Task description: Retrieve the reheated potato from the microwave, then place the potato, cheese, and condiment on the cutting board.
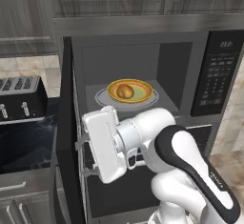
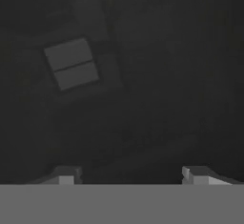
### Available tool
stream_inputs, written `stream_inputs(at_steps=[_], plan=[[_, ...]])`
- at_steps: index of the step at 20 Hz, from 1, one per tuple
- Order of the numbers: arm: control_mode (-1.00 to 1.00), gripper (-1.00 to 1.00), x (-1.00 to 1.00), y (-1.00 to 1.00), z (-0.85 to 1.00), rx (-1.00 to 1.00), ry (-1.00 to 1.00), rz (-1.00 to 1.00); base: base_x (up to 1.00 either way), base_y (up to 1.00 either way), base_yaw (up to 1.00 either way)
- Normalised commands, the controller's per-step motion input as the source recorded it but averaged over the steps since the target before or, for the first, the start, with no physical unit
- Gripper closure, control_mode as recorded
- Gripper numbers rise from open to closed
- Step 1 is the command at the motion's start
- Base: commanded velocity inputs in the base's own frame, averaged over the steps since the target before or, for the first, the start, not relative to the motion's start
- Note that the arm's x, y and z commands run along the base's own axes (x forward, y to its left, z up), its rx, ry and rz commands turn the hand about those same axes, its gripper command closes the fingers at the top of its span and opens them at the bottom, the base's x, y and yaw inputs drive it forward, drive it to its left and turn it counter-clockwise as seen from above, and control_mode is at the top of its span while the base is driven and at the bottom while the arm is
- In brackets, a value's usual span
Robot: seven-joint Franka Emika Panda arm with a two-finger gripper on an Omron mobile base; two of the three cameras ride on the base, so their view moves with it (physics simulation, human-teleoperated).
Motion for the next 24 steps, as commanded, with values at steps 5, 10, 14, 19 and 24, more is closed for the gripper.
stream_inputs(at_steps=[5, 10, 14, 19, 24], plan=[[-1.0, -1.0, 0.31, -0.49, -0.09, 0.0, 0.0, -0.13, 0.0, 0.0, 0.0], [-1.0, -1.0, 0.14, -0.7, 0.05, 0.0, -0.02, -0.03, 0.0, 0.0, 0.0], [-1.0, -1.0, 0.01, -0.7, 0.12, -0.01, -0.21, 0.01, 0.0, 0.0, 0.0], [-1.0, -1.0, -0.11, -0.64, 0.07, -0.18, -0.53, 0.07, 0.0, 0.0, 0.0], [-1.0, -1.0, -0.16, -0.55, 0.02, -0.27, -0.65, 0.07, 0.0, 0.0, 0.0]])
